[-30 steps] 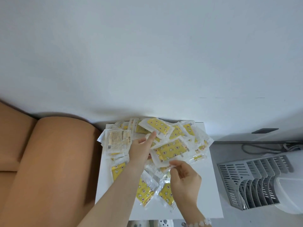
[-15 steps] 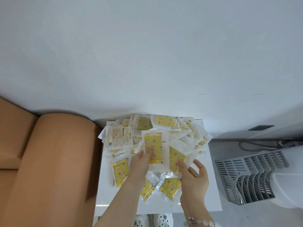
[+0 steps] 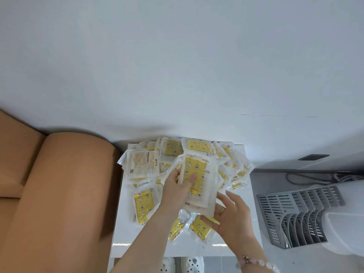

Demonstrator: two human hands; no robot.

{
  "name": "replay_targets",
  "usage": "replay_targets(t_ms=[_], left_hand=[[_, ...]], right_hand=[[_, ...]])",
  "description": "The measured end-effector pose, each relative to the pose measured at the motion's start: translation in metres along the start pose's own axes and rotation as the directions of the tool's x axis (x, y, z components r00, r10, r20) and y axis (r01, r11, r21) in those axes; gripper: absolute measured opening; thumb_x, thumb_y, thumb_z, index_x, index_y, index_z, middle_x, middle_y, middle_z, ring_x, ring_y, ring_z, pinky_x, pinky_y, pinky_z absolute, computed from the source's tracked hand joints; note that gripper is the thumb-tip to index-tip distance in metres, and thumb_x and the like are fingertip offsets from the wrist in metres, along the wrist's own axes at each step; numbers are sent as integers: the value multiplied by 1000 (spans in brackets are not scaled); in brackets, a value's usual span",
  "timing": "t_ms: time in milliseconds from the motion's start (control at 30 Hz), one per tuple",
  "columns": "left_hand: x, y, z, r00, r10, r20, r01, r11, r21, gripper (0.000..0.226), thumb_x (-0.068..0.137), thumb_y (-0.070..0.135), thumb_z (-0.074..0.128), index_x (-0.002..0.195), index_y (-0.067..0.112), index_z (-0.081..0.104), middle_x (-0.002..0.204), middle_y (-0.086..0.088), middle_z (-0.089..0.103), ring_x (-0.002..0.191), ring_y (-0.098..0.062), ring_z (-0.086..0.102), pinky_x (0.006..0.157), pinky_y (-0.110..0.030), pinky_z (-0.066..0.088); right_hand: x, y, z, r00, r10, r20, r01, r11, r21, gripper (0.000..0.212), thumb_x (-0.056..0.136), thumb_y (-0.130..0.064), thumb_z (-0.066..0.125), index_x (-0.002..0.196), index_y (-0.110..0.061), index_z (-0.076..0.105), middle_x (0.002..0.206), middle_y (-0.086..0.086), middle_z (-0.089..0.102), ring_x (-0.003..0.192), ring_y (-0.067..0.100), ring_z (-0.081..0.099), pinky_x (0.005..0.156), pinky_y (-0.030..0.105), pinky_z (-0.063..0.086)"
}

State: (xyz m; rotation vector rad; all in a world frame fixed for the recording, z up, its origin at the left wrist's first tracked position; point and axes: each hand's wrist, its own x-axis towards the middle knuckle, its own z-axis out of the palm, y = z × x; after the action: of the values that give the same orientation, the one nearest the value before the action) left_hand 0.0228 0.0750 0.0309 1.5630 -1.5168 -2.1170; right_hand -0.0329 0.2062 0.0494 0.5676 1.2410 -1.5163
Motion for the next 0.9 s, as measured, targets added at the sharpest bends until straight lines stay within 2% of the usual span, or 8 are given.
replay_targets(t_ms=[100,167,267,367,433,533,667,900], left_hand=[[-10,-4,11,994,70,83,-83,982,170,45,80,28,74,117,37,50,98,-2,66,83,-14,64,66,-19,50],[-17,-10,21,986,123,114,-147,961,236,60,80,26,74,125,44,38,91,-2,63,73,-9,60,60,-12,45],[-19,-19,31,960,260,106,-280,885,373,58,81,31,72,131,36,42,95,1,63,83,-14,60,74,-26,52],[-9,-13,27,947,209,246,-318,734,600,63,75,42,74,131,35,47,114,10,48,111,-7,38,95,-28,39],[5,7,21,936,101,336,-290,761,581,62,73,42,77,128,33,52,125,11,43,120,-7,36,96,-25,35],[41,38,15,963,212,165,-268,793,546,49,86,34,65,131,22,50,130,5,46,120,-13,44,93,-26,38],[86,56,28,867,401,297,-423,275,863,49,94,20,50,140,12,36,142,-4,40,133,-21,32,104,-32,32],[110,31,72,815,272,512,-449,-263,854,43,94,41,44,121,8,46,118,-8,54,110,-25,50,88,-34,38]], right_hand=[[13,-12,-2,997,47,63,-40,993,-109,53,77,-53,60,119,-21,62,114,7,68,106,25,64,94,46,49],[20,-16,0,998,23,60,-13,988,-152,52,70,-46,69,115,-20,66,115,6,69,110,21,63,96,45,48],[23,-14,2,999,-49,16,51,986,-161,40,74,-33,68,106,-9,71,102,9,72,92,18,67,80,34,53],[27,-10,-6,995,-86,-59,86,996,-5,32,74,-25,69,99,-7,71,94,13,72,89,26,68,85,43,53],[29,-13,-17,992,-73,-102,82,993,81,42,70,-28,69,106,-5,69,99,15,71,95,31,66,90,49,51],[29,-19,-39,984,-66,-164,92,982,163,53,68,-28,73,117,-8,64,110,15,69,104,33,64,89,56,50],[23,-15,-62,971,-8,-238,64,971,230,83,40,-28,94,115,-9,66,108,14,69,106,35,63,95,59,45],[18,-12,-69,935,24,-353,-15,999,30,54,64,-29,75,110,-3,65,104,22,68,98,39,64,92,56,48]])
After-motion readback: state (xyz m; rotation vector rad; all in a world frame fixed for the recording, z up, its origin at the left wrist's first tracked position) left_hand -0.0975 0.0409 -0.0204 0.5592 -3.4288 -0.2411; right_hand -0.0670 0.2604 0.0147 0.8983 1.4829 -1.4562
